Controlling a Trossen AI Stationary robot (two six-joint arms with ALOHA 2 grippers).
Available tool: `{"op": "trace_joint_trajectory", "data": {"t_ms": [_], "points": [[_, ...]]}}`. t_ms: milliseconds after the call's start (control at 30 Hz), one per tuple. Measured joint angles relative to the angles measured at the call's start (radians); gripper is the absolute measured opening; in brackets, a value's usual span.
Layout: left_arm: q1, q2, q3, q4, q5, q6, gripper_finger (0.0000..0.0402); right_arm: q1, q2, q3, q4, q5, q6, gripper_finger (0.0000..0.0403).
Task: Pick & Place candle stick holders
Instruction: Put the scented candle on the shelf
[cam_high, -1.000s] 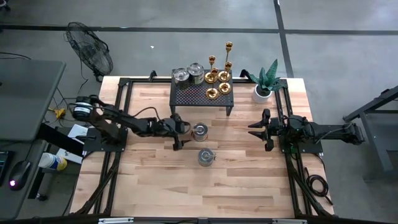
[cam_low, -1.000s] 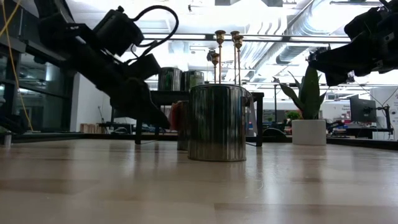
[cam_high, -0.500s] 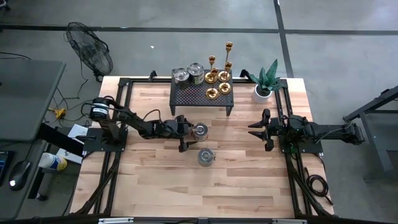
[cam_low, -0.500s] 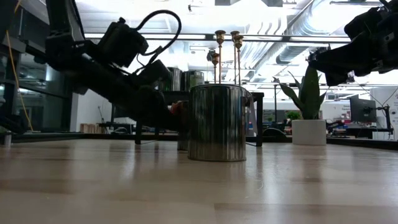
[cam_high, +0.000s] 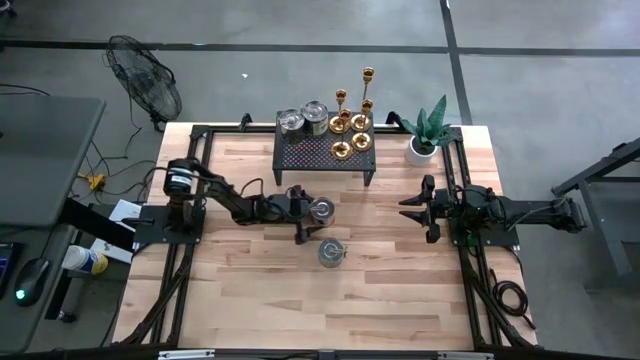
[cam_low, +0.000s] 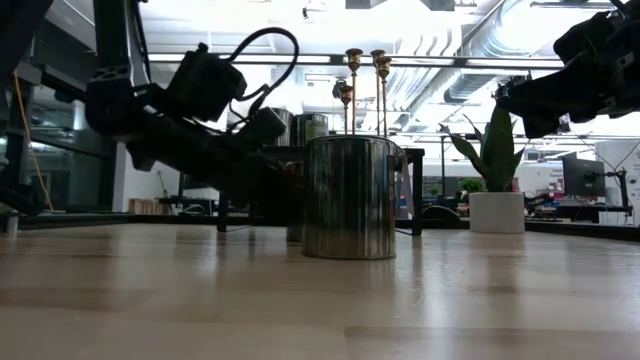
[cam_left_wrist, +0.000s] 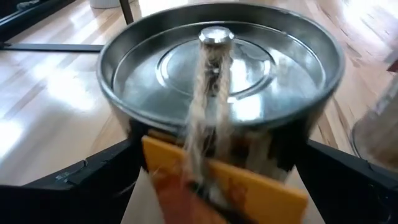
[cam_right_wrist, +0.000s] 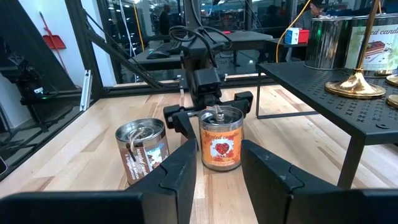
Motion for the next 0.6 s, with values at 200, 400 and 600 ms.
{"op": "trace_joint_trajectory", "data": {"t_ms": [200, 400, 600], "points": [[0.000, 0.049, 0.046, 0.007, 0.000, 0.000, 0.0400, 0.000, 0.000, 0.000, 0.000, 0.000, 0.000, 0.0117], [0.000, 0.075, 0.093, 0.009, 0.032, -0.001, 0.0400, 0.000, 0.000, 0.000, 0.000, 0.000, 0.000, 0.0117], [0.000, 0.076, 0.115, 0.007, 0.033, -0.001, 0.0400, 0.000, 0.000, 0.000, 0.000, 0.000, 0.000, 0.0117]]}}
